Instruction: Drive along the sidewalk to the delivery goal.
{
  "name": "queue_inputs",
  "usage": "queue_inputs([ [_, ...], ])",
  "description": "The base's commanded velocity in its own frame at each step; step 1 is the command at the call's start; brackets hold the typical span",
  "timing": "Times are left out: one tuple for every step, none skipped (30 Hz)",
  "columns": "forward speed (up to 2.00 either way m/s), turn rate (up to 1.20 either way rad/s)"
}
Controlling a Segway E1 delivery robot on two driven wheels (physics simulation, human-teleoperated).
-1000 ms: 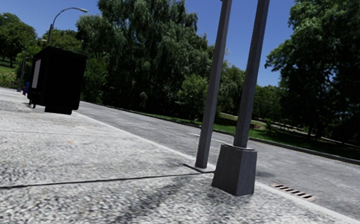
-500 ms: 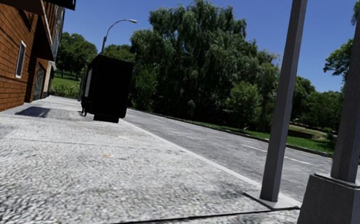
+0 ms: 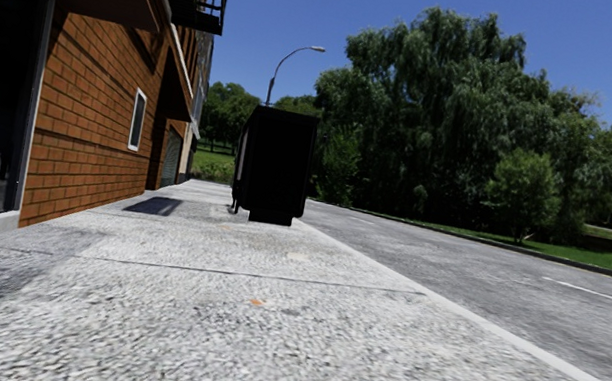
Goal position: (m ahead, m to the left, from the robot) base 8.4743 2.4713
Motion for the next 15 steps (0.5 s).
queue_inputs([
  [1.63, 0.59],
  [1.63, 0.59],
  [1.63, 0.59],
  [1.63, 0.59],
  [1.63, 0.59],
  [1.63, 0.59],
  [1.63, 0.59],
  [1.63, 0.59],
  [1.63, 0.59],
  [1.63, 0.59],
  [1.63, 0.59],
  [1.63, 0.59],
  [1.63, 0.59],
  [1.63, 0.58],
  [1.63, 0.53],
])
